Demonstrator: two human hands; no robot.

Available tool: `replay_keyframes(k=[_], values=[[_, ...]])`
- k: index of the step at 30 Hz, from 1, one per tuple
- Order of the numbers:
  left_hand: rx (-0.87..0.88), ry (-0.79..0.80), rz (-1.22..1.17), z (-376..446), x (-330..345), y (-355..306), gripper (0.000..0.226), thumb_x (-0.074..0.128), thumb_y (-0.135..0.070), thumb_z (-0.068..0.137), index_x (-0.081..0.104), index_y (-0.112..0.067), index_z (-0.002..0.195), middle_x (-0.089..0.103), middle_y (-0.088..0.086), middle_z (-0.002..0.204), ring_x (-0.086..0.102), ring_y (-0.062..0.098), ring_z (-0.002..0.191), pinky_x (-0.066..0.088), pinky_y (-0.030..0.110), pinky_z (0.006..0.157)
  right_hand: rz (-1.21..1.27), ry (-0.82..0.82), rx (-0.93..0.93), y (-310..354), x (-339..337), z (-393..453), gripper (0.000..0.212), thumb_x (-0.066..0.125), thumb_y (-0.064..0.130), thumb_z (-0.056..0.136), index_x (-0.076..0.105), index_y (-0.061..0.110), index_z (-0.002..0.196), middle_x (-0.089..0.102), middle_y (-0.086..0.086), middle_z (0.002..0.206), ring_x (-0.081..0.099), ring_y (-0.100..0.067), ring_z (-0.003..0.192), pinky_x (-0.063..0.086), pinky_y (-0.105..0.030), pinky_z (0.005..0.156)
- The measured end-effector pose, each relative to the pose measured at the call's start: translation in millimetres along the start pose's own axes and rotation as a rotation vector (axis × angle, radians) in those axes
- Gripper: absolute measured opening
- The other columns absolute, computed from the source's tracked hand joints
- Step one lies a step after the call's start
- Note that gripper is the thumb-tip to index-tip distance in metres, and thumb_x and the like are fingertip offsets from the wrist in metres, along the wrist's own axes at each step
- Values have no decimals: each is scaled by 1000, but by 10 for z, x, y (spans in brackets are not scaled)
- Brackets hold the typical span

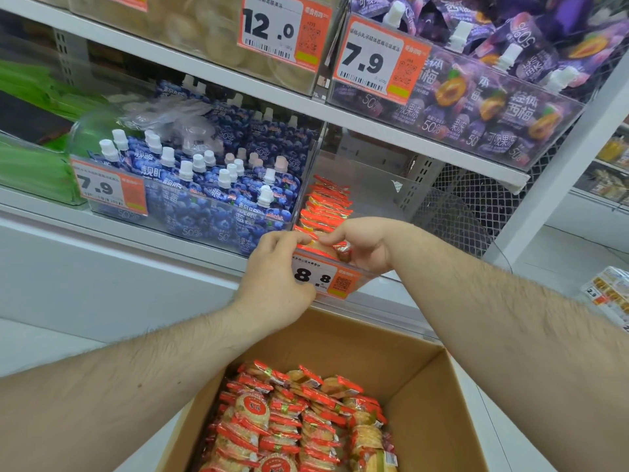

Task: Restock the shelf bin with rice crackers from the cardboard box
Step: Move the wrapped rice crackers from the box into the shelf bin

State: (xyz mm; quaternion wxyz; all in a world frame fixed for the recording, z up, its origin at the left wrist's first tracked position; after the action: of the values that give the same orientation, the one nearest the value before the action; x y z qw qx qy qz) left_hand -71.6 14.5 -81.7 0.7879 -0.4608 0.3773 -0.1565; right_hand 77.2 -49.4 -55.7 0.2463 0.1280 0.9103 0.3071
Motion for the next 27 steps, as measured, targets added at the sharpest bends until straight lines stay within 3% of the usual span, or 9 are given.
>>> replay_keyframes(k=[3,8,14,16,18,20,23,25,27], values=[[-1,-2,-3,6,-8,3,67,68,-2,74,44,-27,132,32,-10,120,40,13,119,47,21,90,-108,-41,8,-25,8,21,31,66,37,88,63,14,108,73,-10,93,69,-32,96,47,-53,96],[0,3,-9,6,-2,13,67,68,-3,75,44,-27,133,33,-9,125,39,11,121,47,21,91,-83,-115,-24,30,65,67,36,71,28,86,58,8,112,72,-15,89,73,-28,67,59,-38,66],[-3,23,-4,16,21,21,70,69,-4,74,43,-28,134,34,-6,130,37,14,124,51,35,97,-62,-111,-18,17,77,44,38,69,34,87,60,9,115,72,-11,84,72,-23,62,58,-31,58],[-21,17,-12,-8,25,27,70,68,-5,74,42,-29,134,29,-6,131,36,14,125,50,34,98,-96,-132,1,2,76,12,44,69,41,86,60,10,116,73,-11,84,73,-24,68,60,-34,64],[28,-62,42,-65,-12,9,64,67,-5,72,46,-27,128,23,-6,127,33,16,122,43,28,101,-206,-236,-36,8,44,-65,54,68,53,83,59,11,117,71,-8,89,70,-22,78,57,-36,76],[208,-160,146,-140,-43,-65,48,66,-4,67,51,-21,110,29,-3,112,39,18,108,37,26,95,-281,-516,-220,0,-49,-193,61,70,53,80,50,13,122,62,-2,96,62,-19,82,51,-34,73],[202,132,138,-231,122,0,33,63,-7,72,44,-28,89,47,-10,89,46,9,79,42,27,73,-307,-1056,-813,-231,13,-681,37,64,33,81,52,19,113,57,4,90,55,-17,81,46,-33,72],[105,474,233,-322,325,137,29,64,-13,77,46,-30,92,54,-11,87,52,7,77,46,27,72,-254,-1075,-1079,-639,222,-769,11,61,21,78,57,20,88,50,7,66,49,-14,63,42,-31,61],[28,771,435,-442,515,340,30,65,-19,81,51,-25,107,58,-9,97,56,11,88,48,26,80,-282,-916,-936,-1117,412,-494,5,61,17,78,56,18,78,50,5,58,51,-15,57,43,-32,57]])
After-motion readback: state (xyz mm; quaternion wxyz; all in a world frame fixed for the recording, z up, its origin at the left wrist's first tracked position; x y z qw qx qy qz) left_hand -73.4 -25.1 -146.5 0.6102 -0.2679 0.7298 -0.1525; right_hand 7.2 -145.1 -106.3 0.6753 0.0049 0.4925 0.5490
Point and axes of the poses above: each hand's wrist, its own z-axis towards the middle knuckle, its own x-axis out of the palm, y = z × x, the point moved 5 cm from there along z, towards the middle knuckle
